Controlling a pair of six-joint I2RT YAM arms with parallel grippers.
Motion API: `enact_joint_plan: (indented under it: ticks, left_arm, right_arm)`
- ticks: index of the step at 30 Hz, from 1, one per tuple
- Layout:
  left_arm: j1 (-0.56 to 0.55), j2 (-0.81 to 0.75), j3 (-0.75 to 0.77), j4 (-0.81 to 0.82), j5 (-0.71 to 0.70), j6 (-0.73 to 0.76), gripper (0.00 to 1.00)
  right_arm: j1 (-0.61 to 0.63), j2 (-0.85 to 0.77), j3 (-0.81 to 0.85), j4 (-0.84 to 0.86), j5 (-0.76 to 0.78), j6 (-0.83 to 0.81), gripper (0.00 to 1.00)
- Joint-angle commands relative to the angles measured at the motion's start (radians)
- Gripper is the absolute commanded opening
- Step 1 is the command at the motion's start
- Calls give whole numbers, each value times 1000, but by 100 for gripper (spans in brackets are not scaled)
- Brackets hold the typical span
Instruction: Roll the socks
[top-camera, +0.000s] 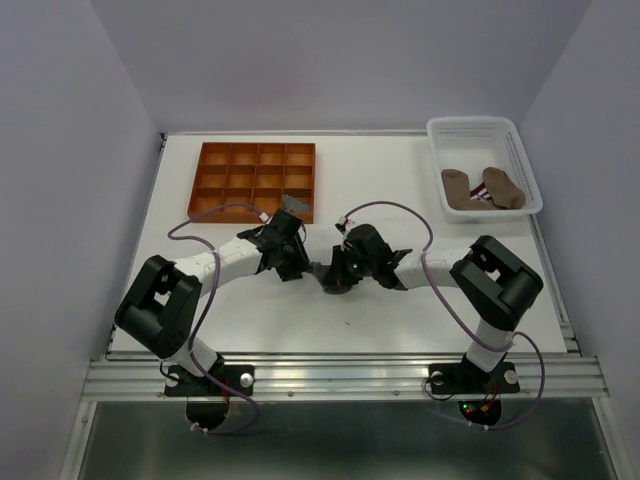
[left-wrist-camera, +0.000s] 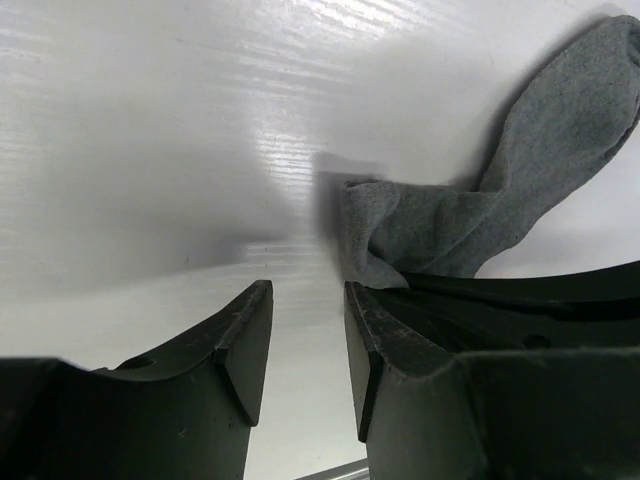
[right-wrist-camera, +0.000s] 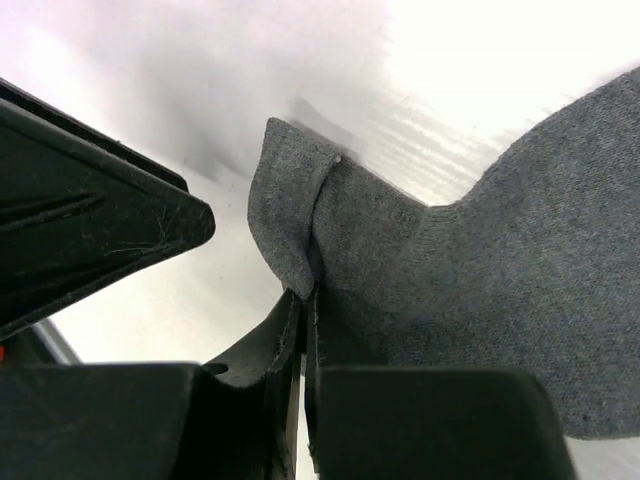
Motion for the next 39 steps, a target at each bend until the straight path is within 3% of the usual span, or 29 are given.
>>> enact_joint_plan:
  ticks: [1,19,20,22,23,26,31,32,36,39]
  left_arm:
    - [-14,-48,-39,91,25,-11,46]
    - [-48,79,-31,203,66,-31,39]
    - [-48,84,-28,206,69,-27,36]
    - [-52,99,-14,204,71,-20,20]
    - [-51,104,-8,204,66,-18,1]
    - [-52,115,-2,211,66,-9,0]
    - [-52,82,9,180,51,-1,0]
    - [-51,75,15,163,30,-6,0]
    - [-52,62,53,68,-7,-14,0]
    - [-52,75,90,-1,-18,-17,0]
  right_arm:
    - [-14,13,-28,87,-104,59,1]
    - [-85,61,-59,181,-248,124,1]
    - [-85,67,-57,179,-253,125,2]
    - [-94,79,-54,182,-265,132,2]
    - [-94,75,-57,201,-280,130,2]
    - [-94,56,-60,207,-289,115,5]
    - [-94,26,-63,199,-312,54,24]
    - [-94,13,-57,178,-312,9,31]
    - [-94,-69,-25,68,-274,-140,39]
    - [-94,-123,-19,20,-247,-215,39]
